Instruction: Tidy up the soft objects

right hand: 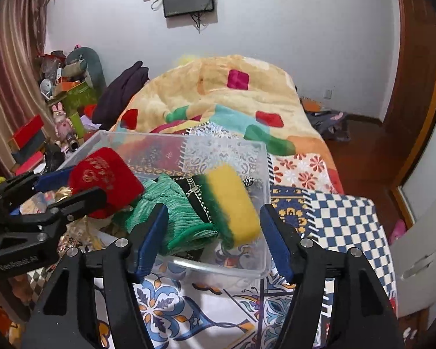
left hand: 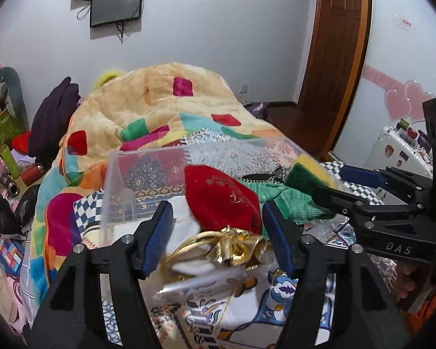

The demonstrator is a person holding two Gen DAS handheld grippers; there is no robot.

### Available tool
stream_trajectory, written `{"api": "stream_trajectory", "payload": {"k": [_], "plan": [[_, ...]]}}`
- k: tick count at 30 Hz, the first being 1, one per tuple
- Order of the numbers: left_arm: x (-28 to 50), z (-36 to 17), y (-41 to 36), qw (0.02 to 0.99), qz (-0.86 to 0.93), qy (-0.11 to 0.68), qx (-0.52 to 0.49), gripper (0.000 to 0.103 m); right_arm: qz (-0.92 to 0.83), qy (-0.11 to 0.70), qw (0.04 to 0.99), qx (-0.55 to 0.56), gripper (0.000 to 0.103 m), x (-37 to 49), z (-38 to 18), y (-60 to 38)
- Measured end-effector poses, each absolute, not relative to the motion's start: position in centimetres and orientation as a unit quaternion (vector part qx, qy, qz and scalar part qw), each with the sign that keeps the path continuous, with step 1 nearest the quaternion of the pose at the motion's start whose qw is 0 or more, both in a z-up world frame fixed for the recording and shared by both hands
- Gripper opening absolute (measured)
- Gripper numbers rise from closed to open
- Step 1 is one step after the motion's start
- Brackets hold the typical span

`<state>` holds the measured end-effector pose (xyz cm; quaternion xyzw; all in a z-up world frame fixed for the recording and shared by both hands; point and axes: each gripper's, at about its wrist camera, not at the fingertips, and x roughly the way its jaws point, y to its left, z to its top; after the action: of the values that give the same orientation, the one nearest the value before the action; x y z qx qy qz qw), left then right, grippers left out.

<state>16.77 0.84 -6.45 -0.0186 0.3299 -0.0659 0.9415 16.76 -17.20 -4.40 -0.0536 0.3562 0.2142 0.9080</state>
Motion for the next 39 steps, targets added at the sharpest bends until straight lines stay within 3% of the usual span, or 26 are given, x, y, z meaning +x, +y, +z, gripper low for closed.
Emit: {"api": "stream_trajectory", "payload": {"k": [7,17,21,27,39], "plan": [[13.0,-2.7,1.4,0.961,-0.061,0.268,-0.027,0.065,0.226,0.311,0.921,-0.066,0.062,14.1,-1.5,-17.2],[7.1,2.4,2.1,0.981,-0.049,0.182,-0.044,0.076,0.261,0.220,0.939,-0.032,0.062,9.4,4.0,-18.4],[5.2,3.4,2.0,0.984,-0.047,0.164,-0.047,0.086,0.271,0.191,0.943,-0.021,0.078,7.9,5.0,-18.6],[3.7,3.4,1.0,0.988,-0.040,0.149,-0.029,0.098,0.269,0.172,0.947,-0.019,0.087,6.4,5.0,-18.5],[3.1,2.5,0.3,0.987,-0.045,0.151,-0.025,0.101,0.269,0.185,0.945,0.001,0.087,6.7,3.5,-19.4]]}}
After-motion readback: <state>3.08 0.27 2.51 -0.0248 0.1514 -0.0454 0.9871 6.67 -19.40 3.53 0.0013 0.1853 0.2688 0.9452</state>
